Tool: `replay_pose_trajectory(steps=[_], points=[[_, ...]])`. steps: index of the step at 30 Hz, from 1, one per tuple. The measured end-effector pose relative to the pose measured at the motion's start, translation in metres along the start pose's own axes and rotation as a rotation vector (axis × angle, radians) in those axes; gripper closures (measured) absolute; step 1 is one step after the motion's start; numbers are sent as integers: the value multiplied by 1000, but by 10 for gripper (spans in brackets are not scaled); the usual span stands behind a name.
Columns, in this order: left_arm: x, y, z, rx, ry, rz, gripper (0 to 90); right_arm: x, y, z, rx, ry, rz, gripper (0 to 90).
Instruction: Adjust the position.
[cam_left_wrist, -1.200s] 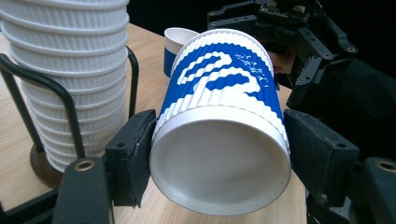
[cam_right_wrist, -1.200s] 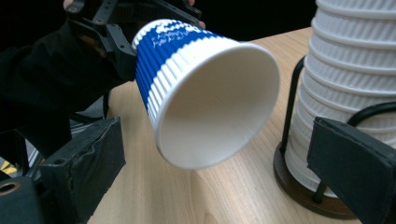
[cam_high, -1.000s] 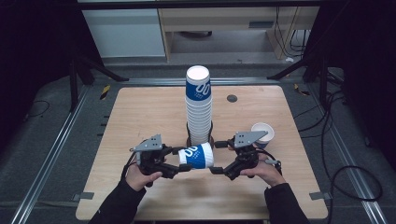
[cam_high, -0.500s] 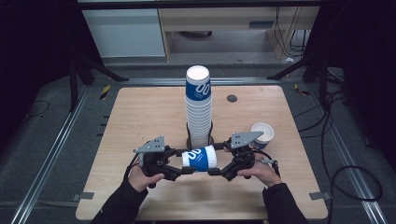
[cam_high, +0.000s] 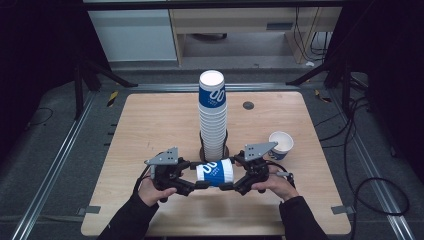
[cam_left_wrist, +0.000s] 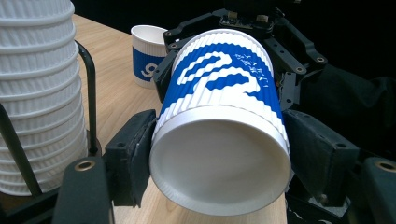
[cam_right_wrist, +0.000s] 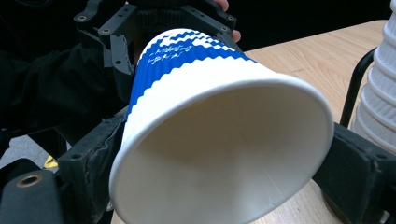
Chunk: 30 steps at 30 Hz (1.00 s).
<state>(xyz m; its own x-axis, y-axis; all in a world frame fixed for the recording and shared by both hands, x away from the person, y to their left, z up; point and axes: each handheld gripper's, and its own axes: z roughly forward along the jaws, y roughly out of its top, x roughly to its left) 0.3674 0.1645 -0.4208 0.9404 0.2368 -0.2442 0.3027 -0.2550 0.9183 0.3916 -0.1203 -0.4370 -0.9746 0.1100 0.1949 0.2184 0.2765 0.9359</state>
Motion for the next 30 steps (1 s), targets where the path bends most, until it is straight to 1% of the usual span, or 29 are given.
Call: replay_pose_trajectory(steps=[5,12,14,16,21,25,27,30], points=[[1,0,-1,2,-17,-8,278,0,-1,-2,1,18,-5,135],[0,0,-2,0,-30,1,281,1,0,-4,6,37,-6,142],[1,0,-2,-2,-28,-1,280,1,0,-3,-3,30,-18,133],[1,0,-1,0,-27,0,280,1,0,-3,-13,26,-16,130],[0,-1,0,10,-31,-1,280,0,-1,-2,-3,38,-14,136],[1,-1,-1,6,-36,-13,279,0,-1,-3,-5,48,-9,158],[1,0,-2,-3,-34,-18,271,1,0,-4,-5,49,-13,173],[1,1,-4,2,-22,-12,264,1,1,-6,-1,45,-17,178]])
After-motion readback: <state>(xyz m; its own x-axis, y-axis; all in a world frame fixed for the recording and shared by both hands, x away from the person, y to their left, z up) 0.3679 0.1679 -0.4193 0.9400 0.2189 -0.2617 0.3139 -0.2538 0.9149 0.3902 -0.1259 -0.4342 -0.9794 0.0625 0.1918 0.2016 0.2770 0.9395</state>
